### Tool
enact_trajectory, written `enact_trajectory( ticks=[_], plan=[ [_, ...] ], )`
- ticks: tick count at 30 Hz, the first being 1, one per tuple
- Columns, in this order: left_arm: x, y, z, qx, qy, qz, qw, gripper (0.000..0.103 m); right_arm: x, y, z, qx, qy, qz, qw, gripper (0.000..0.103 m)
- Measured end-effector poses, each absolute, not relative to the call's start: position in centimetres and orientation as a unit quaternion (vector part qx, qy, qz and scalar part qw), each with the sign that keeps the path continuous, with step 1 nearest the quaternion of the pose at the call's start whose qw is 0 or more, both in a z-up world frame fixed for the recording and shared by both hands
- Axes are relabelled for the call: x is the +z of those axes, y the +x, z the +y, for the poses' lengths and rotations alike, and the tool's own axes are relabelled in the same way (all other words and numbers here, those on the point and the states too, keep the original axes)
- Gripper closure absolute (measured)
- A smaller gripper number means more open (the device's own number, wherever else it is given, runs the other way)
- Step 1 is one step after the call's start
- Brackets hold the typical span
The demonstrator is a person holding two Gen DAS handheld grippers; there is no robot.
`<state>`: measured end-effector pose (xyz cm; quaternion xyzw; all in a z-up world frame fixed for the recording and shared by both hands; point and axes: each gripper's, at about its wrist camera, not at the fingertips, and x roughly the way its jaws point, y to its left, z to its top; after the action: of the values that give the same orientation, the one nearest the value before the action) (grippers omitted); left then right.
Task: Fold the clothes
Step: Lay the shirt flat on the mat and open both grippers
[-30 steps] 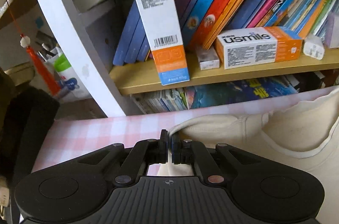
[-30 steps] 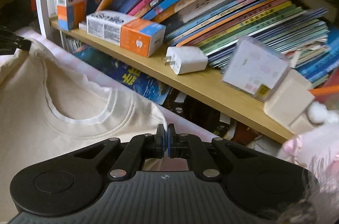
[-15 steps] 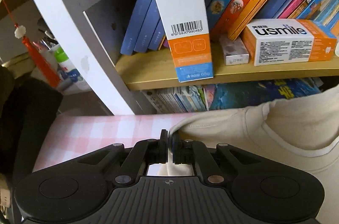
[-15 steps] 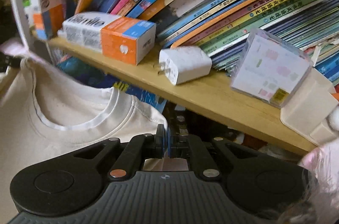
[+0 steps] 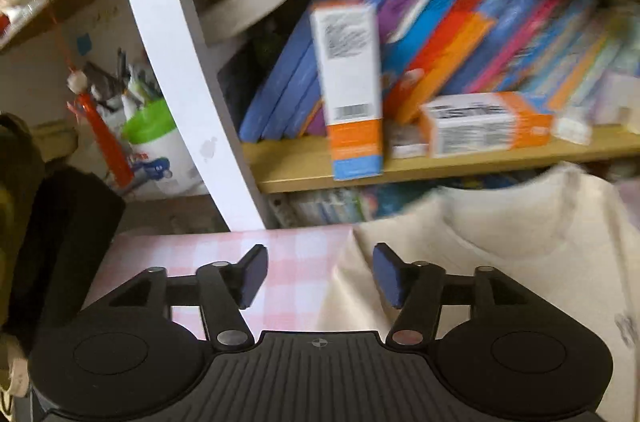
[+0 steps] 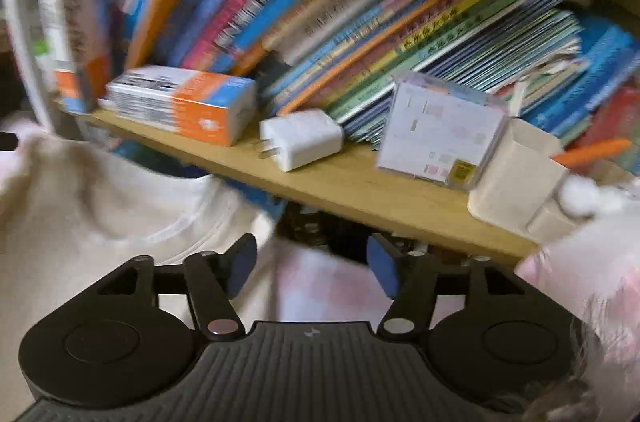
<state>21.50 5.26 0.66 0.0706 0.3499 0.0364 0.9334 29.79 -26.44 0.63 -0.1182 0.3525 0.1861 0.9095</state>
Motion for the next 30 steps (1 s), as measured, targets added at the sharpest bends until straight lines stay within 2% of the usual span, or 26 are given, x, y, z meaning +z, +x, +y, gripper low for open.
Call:
enact_trajectory(
  ticks=[1,3,9,12,14,22,24,26,28,29,30],
  plan=[
    [0.9,19.8,4.8,0.029,0.075,0.342,0.936,0.037,1.0,28.2,-26.5,0.196,-0.118,0.348,0.909,0.036],
    [1.2,16.1,3.7,0.016,0.081,0.331,0.94,0.036,1.4,24.8,-26.5,0.213,-0.121,0.339,0.908,0.034],
    [-0.2,5.5,0.0,-0.027,0.121,0.32,0.939,0.035,-0.1,12.5,-24.4,0.22,-0.164,0.341,0.899,0.022],
    [-0.8,1.4,-1.4,-0.046,0.145,0.304,0.94,0.034,-1.4,7.1,-22.7,0.222,-0.179,0.348,0.893,0.012],
    [-1.0,-0.4,-2.0,-0.051,0.149,0.301,0.941,0.033,-2.7,4.3,-21.1,0.226,-0.194,0.346,0.89,0.001],
    [-1.7,-3.4,-0.5,-0.057,0.119,0.303,0.944,0.033,-6.1,-0.4,-16.0,0.166,-0.227,0.335,0.899,0.0],
    [-1.9,-3.7,0.1,-0.055,0.106,0.309,0.944,0.033,-6.4,-0.3,-15.6,0.155,-0.215,0.338,0.903,0.007],
    [-2.2,-4.2,0.4,-0.055,0.096,0.316,0.942,0.033,-6.7,0.4,-15.4,0.149,-0.204,0.354,0.9,0.032],
    [-2.5,-4.4,0.5,-0.054,0.095,0.321,0.941,0.033,-7.2,1.3,-15.3,0.149,-0.197,0.372,0.895,0.046],
    [-2.6,-4.5,0.5,-0.053,0.095,0.324,0.94,0.033,-7.4,1.6,-15.3,0.152,-0.19,0.38,0.893,0.051],
    [-2.7,-4.6,0.5,-0.052,0.096,0.326,0.939,0.033,-7.5,1.9,-15.4,0.154,-0.176,0.381,0.895,0.051]
  ],
)
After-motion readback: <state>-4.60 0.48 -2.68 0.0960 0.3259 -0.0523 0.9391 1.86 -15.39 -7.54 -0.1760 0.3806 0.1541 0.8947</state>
